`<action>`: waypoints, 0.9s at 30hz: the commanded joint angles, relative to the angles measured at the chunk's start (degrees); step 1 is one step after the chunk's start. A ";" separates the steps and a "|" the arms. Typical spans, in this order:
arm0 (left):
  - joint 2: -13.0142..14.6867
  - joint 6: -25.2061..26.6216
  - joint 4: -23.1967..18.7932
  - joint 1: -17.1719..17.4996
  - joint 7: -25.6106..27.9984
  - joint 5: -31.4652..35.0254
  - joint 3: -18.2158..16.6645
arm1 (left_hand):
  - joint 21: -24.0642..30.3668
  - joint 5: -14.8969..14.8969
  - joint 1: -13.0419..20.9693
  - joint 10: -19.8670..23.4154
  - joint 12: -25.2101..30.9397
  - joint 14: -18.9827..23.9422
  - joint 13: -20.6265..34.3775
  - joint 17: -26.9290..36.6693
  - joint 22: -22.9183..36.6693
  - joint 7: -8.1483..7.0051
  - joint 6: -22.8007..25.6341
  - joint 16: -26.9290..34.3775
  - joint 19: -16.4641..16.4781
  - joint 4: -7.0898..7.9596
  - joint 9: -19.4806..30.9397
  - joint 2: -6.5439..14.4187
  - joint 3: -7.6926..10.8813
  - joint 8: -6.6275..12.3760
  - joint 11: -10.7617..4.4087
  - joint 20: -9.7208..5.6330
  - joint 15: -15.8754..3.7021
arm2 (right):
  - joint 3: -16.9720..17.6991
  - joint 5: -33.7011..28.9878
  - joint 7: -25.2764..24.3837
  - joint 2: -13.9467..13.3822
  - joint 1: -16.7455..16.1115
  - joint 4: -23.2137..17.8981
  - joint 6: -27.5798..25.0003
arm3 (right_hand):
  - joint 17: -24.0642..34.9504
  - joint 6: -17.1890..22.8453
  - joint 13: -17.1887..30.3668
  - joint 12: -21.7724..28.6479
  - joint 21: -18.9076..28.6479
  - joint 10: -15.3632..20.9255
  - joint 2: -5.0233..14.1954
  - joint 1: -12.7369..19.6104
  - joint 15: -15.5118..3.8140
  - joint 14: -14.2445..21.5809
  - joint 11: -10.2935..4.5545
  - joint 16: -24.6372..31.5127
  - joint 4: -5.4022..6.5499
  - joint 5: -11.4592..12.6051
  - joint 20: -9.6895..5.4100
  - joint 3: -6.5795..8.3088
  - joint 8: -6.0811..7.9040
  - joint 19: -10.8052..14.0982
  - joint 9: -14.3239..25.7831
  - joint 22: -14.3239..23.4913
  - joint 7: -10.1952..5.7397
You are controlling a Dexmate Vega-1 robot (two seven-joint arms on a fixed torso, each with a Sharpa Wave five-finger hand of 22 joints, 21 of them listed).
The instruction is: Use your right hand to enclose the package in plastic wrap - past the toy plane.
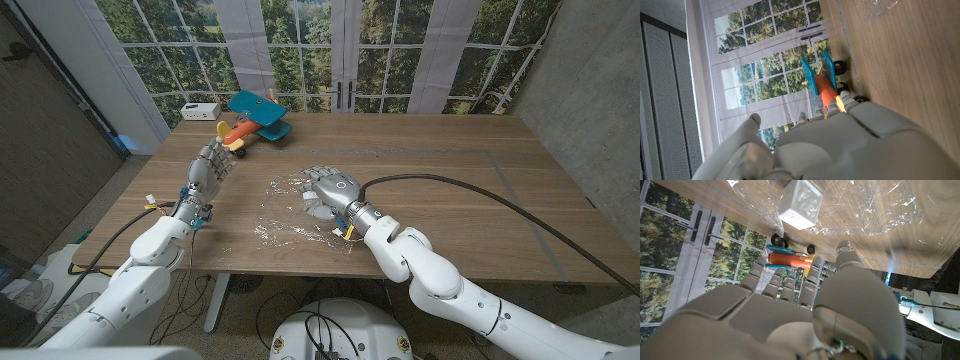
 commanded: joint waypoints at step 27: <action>4.54 7.54 -3.35 5.73 -0.22 -4.48 -8.82 | -0.57 0.04 -0.14 -1.15 -0.29 -0.95 0.20 0.19 0.16 -0.11 -3.41 -0.10 -0.23 0.05 0.14 0.04 -0.25 -0.22 0.32 0.09 0.53 | -5.78 -12.07 9.58 11.13 -3.71 4.85 -8.58 | 0.33 -0.65 0.26 0.23 0.03 -1.54 -1.92 -1.38 1.12 -2.50 0.87 0.01 0.31 1.15 1.27 -1.11 -0.13 -2.98 0.52 0.12 0.74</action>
